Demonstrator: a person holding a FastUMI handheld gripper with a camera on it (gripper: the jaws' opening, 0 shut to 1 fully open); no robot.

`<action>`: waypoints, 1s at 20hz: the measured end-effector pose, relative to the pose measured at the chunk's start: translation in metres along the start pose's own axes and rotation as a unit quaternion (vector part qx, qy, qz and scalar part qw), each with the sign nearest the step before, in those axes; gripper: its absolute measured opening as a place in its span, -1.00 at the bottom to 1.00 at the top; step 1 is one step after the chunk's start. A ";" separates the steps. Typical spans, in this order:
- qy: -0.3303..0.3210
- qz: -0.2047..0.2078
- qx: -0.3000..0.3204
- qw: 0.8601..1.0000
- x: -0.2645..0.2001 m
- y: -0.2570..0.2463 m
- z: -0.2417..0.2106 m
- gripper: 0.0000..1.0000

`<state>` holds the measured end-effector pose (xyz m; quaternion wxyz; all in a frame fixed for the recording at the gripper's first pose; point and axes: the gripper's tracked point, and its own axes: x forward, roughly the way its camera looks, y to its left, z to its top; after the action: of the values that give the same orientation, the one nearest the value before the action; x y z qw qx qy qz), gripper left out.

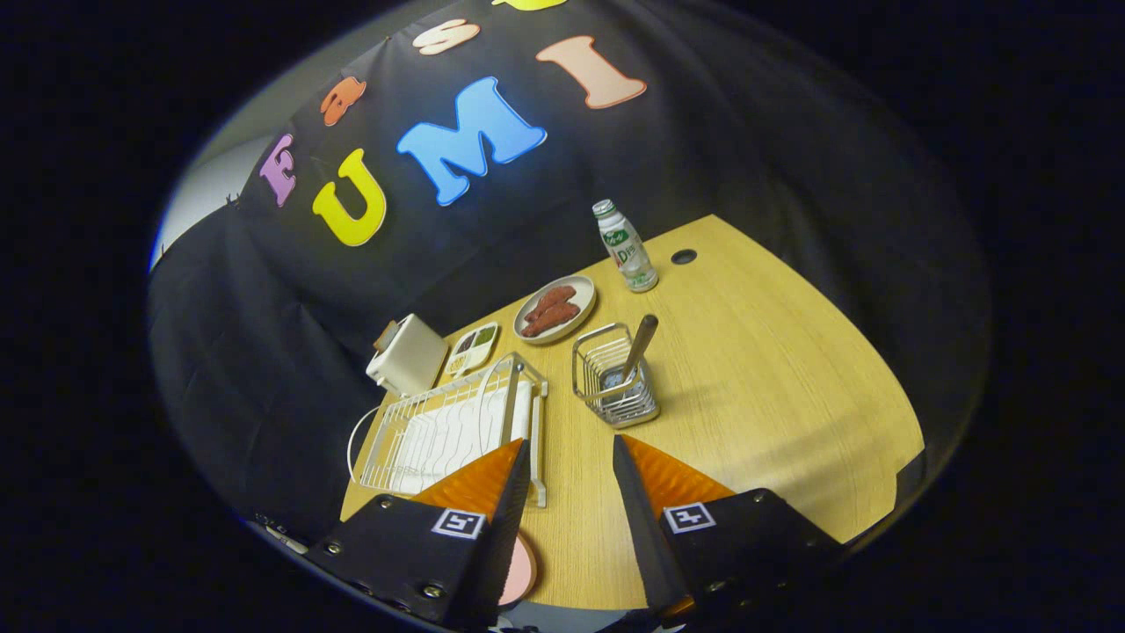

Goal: Take the plate from the dish rack, then take the spoon from the basket and place it into the plate.

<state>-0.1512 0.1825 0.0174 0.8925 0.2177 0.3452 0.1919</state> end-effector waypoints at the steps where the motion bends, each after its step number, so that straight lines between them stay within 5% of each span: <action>1: -0.011 -0.003 0.006 1.000 0.004 -0.001 0.009 0.18; 15: -0.064 -0.081 0.106 0.989 0.079 -0.054 0.051 0.18; 20: -0.057 -0.084 0.122 0.987 0.099 -0.059 0.051 0.03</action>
<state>-0.0360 0.1686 -0.0317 0.8902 0.3059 0.3323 0.0596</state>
